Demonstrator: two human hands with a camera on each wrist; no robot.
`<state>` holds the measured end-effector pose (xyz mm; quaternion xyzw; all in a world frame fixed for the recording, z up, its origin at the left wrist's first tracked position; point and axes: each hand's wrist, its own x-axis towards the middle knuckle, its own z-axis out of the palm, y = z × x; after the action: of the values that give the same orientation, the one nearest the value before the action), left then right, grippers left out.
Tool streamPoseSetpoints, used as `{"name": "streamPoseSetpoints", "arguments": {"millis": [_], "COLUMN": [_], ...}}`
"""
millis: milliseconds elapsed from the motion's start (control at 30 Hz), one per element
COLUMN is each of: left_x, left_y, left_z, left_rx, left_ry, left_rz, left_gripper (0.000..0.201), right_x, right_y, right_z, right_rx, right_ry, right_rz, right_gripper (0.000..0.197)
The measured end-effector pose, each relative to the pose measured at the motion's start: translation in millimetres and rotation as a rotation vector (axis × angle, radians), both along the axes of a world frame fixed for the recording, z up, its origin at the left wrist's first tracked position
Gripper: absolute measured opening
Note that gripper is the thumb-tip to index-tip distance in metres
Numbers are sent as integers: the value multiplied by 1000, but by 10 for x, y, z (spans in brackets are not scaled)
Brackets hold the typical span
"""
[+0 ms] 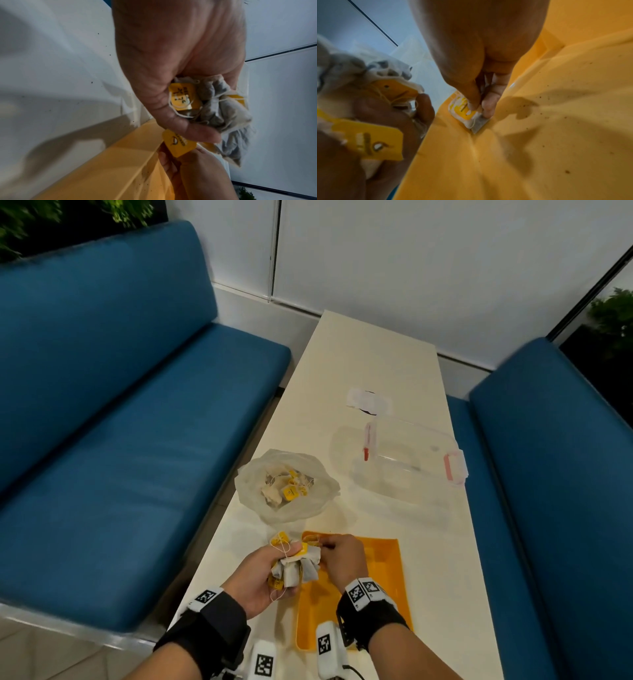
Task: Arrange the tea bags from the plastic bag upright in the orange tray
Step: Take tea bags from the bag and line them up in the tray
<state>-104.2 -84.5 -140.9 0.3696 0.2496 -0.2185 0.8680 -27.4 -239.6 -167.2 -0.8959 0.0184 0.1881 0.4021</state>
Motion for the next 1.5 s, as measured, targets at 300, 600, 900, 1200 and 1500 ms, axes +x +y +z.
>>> {"name": "streamPoseSetpoints", "arguments": {"millis": [300, 600, 900, 1200, 1500], "left_x": [8, 45, 133, 124, 33], "left_y": [3, 79, 48, 43, 61], "left_z": [-6, 82, 196, 196, 204], "left_rx": [7, 68, 183, 157, 18], "left_ry": [-4, -16, -76, -86, -56], "left_rz": [-19, -79, -276, -315, -252], "left_gripper": [55, 39, 38, 45, 25], "right_x": [-11, 12, 73, 85, 28], "right_y": [61, -100, -9, 50, 111], "right_z": [-186, 190, 1019, 960, 992], "right_rx": [-11, -39, 179, 199, 159], "right_ry": [-24, 82, -20, -88, -165], "right_rz": [-95, -104, 398, 346, 397], "right_gripper": [14, 22, 25, 14, 27]}}
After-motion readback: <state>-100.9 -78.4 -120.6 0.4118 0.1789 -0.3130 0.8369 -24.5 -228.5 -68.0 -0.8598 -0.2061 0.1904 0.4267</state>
